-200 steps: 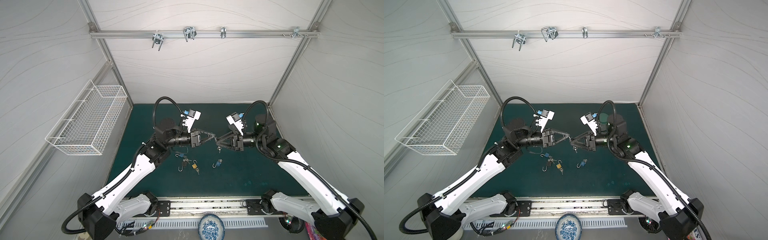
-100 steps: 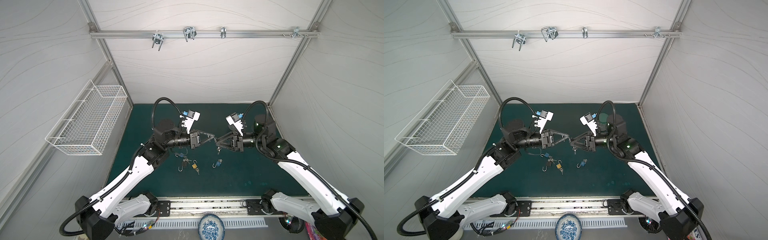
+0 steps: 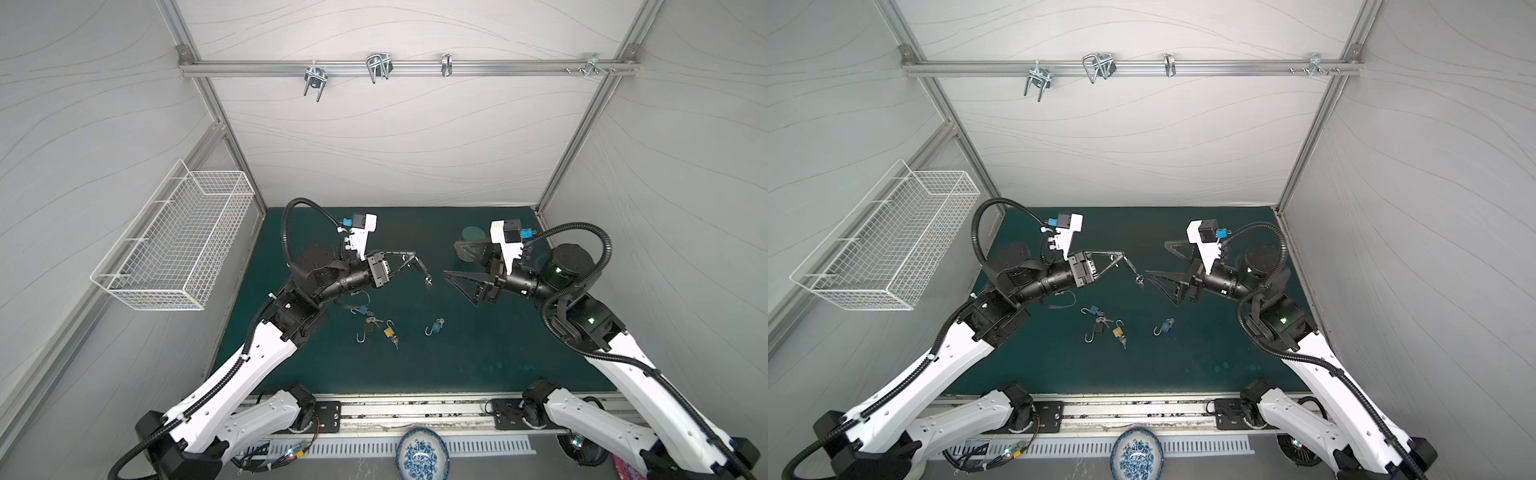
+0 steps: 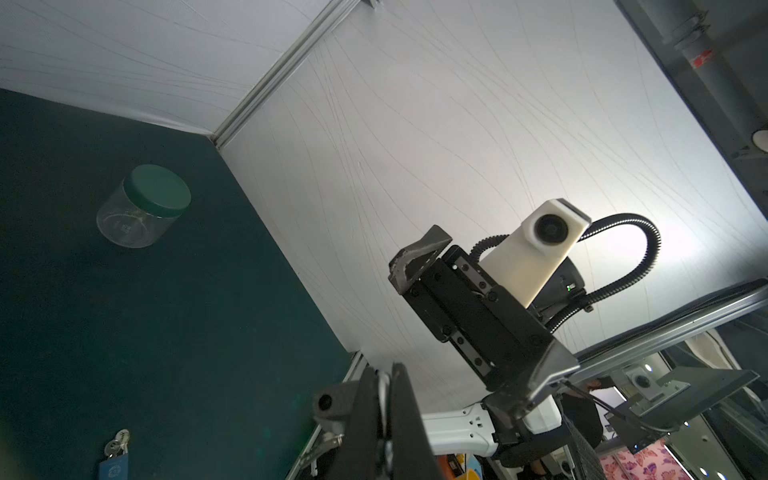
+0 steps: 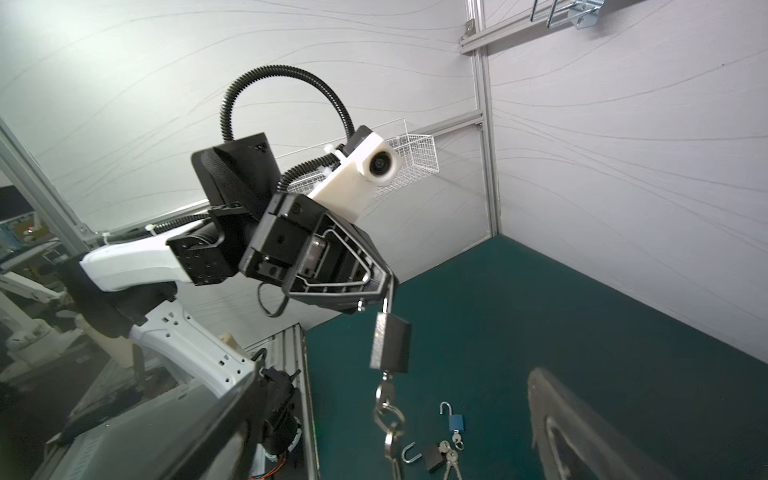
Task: Lock with the key
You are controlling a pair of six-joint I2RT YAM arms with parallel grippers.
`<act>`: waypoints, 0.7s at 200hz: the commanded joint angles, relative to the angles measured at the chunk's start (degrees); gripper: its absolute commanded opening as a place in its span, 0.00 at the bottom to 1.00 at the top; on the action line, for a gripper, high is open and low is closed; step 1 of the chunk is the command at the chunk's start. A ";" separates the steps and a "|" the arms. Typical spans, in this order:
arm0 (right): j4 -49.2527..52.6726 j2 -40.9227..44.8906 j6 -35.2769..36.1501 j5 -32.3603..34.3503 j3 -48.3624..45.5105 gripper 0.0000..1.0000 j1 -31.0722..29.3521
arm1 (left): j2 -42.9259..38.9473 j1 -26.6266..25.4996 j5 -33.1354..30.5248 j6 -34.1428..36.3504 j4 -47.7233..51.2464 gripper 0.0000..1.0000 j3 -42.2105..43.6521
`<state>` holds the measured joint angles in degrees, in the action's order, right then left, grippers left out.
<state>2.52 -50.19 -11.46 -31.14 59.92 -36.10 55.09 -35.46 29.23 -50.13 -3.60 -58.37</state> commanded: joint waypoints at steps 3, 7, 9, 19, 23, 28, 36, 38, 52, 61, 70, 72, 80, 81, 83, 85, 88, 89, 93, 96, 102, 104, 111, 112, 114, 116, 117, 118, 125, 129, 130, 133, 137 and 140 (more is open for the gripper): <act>-7.37 -1.67 4.73 -0.65 -1.77 0.90 -1.72 | -1.79 0.22 -4.46 -4.76 -4.93 0.00 -0.92; -8.47 -1.80 5.35 -0.76 -1.90 0.87 -2.43 | -1.90 0.22 -4.78 -5.14 -5.13 0.00 -0.80; -8.78 -1.96 5.91 -0.68 -1.84 0.87 -2.80 | -1.91 0.20 -4.80 -5.26 -5.22 0.00 -0.72; -9.29 -2.75 8.66 1.45 -1.30 0.82 -5.49 | -1.95 0.22 -4.89 -5.90 -5.82 0.00 -0.61; -9.13 -3.14 9.98 2.93 -1.03 0.80 -6.72 | -1.92 0.18 -4.89 -6.07 -6.02 0.00 -0.61; -8.95 -3.56 11.72 5.29 -0.67 0.79 -8.55 | -1.92 0.22 -4.80 -6.29 -6.28 0.00 -0.61; -9.22 -4.39 13.16 8.16 -0.51 0.77 -10.37 | -1.92 0.15 -4.72 -6.55 -6.66 0.00 -0.52; -9.45 -4.59 13.47 8.78 -0.51 0.76 -10.79 | -1.92 0.20 -4.69 -6.67 -6.83 0.00 -0.52; -11.16 -5.94 14.05 12.66 -0.76 0.71 -12.65 | -1.75 0.17 -4.40 -7.25 -8.09 0.00 -0.26; -12.96 -6.74 13.63 14.43 -1.22 0.67 -13.18 | -1.51 0.18 -4.04 -7.58 -8.67 0.00 -0.25; -15.00 -7.44 13.23 15.15 -1.71 0.63 -13.38 | -1.37 0.13 -3.61 -7.85 -9.12 0.00 -0.25; -15.29 -7.54 13.09 15.36 -1.80 0.63 -13.52 | -1.38 0.17 -3.58 -7.89 -9.21 0.00 -0.25; -15.96 -8.11 12.79 16.20 -1.67 0.60 -13.65 | -1.39 0.13 -3.40 -7.99 -9.35 0.00 -0.25; -15.96 -8.23 12.79 16.24 -1.62 0.60 -13.65 | -1.39 0.13 -3.35 -7.93 -9.34 0.00 -0.25; -16.04 -8.42 12.70 16.25 -1.53 0.59 -13.72 | -1.39 0.13 -3.32 -7.96 -9.28 0.00 -0.25; -16.01 -8.58 12.67 16.25 -1.40 0.58 -13.78 | -1.35 0.13 -3.24 -7.96 -9.23 0.00 -0.25; -15.97 -8.76 12.57 16.23 -1.32 0.58 -13.76 | -1.43 0.13 -3.22 -7.97 -9.31 0.00 -0.25; -15.92 -8.86 12.54 16.21 -1.27 0.57 -13.79 | -1.45 0.13 -3.26 -7.92 -9.32 0.00 -0.25; -15.89 -9.16 12.28 16.13 -0.96 0.55 -13.74 | -1.54 0.16 -3.20 -7.96 -9.38 0.00 -0.25; -15.91 -9.25 12.22 16.11 -0.93 0.53 -13.76 | -1.56 0.18 -3.22 -7.97 -9.44 0.00 -0.25; -15.96 -9.50 11.96 15.79 -0.86 0.49 -13.85 | -1.69 0.19 -3.13 -8.04 -9.28 0.00 -0.23; -16.01 -9.62 11.92 15.70 -0.86 0.48 -13.83 | -1.71 0.14 -3.06 -8.05 -9.25 0.00 -0.18; -16.02 -9.87 11.82 15.63 -0.77 0.45 -13.95 | -1.96 0.13 -3.04 -8.03 -9.11 0.00 -0.17; -16.04 -9.90 11.77 15.60 -0.77 0.45 -13.93 | -1.98 0.17 -3.09 -8.00 -9.08 0.00 -0.21; -16.05 -9.98 11.74 15.54 -0.77 0.44 -13.92 | -2.06 0.14 -3.16 -7.93 -9.07 0.00 -0.11; -15.99 -10.05 11.75 15.57 -0.77 0.43 -13.94 | -2.11 0.13 -3.20 -7.89 -9.00 0.00 -0.11; -15.98 -10.03 11.74 15.57 -0.77 0.42 -13.97 | -2.19 0.13 -3.21 -7.89 -8.94 0.00 -0.05; -15.93 -10.11 11.73 15.58 -0.73 0.42 -13.98 | -2.18 0.13 -3.21 -7.79 -9.00 0.00 -0.02; -15.80 -10.34 11.65 15.58 -0.68 0.38 -14.09 | -2.43 0.20 -3.44 -7.79 -8.89 0.00 0.09; -15.71 -10.35 11.48 15.51 -0.68 0.36 -14.03 | -2.53 0.19 -3.50 -7.67 -8.89 0.00 0.16; -15.71 -10.36 11.47 15.59 -0.68 0.36 -14.02 | -2.53 0.16 -3.54 -7.64 -8.89 0.00 0.13; -15.71 -10.43 11.33 15.58 -0.68 0.34 -14.04 | -2.51 0.13 -3.49 -7.77 -8.89 0.00 0.17; -15.88 -10.40 11.30 15.63 -0.79 0.32 -14.04 | -2.53 0.13 -3.49 -7.75 -8.89 0.00 0.20; -15.95 -10.43 11.21 15.57 -0.77 0.31 -14.08 | -2.53 0.14 -3.48 -7.75 -8.89 0.00 0.17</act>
<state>-10.70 -60.51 -0.34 -16.51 58.52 -49.67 53.82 -35.40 25.47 -57.28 -8.03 -57.84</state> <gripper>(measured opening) 0.347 0.058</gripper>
